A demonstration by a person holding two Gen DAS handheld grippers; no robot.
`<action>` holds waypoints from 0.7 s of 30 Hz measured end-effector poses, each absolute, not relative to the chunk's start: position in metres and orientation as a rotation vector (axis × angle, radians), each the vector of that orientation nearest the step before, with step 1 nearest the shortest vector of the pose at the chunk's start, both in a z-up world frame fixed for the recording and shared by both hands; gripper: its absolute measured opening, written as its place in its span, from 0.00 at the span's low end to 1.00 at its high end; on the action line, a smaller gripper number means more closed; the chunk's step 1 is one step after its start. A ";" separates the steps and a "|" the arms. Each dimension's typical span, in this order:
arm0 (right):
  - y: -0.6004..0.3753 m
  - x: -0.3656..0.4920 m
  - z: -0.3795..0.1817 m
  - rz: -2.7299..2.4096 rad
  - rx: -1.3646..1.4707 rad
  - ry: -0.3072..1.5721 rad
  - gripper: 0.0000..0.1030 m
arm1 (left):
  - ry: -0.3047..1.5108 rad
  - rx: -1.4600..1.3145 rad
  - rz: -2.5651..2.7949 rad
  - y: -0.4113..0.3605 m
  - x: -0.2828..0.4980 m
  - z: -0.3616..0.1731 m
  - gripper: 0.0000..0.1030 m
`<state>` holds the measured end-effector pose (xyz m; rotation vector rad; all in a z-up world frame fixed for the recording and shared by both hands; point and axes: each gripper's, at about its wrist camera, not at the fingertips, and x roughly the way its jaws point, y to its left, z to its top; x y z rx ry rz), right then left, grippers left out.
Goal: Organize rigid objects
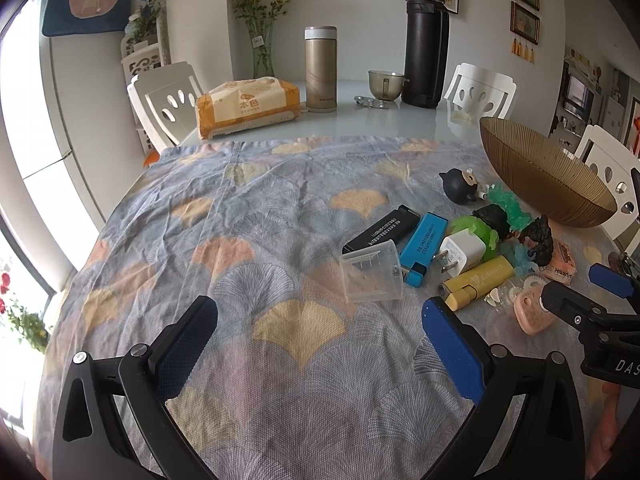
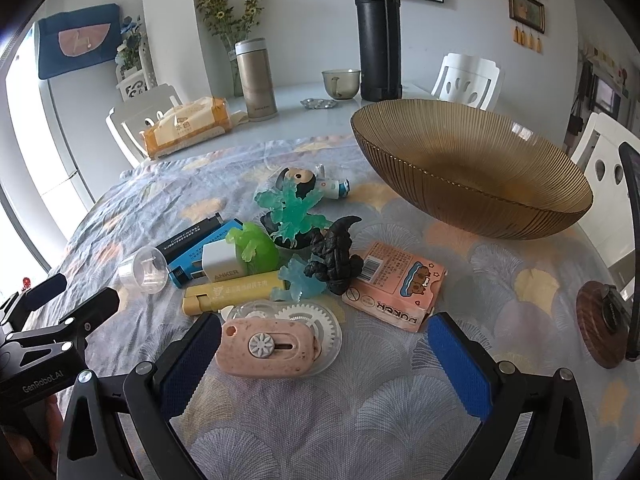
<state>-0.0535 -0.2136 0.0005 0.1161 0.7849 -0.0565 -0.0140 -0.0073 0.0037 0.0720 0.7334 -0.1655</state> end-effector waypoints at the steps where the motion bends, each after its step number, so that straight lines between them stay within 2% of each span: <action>1: -0.213 -0.054 0.000 -0.057 0.114 0.784 1.00 | 0.733 0.073 -0.166 -0.007 -0.014 0.004 0.99; 21: -0.209 -0.054 0.001 -0.065 0.085 0.779 1.00 | 0.736 0.075 -0.167 -0.007 -0.014 0.001 0.99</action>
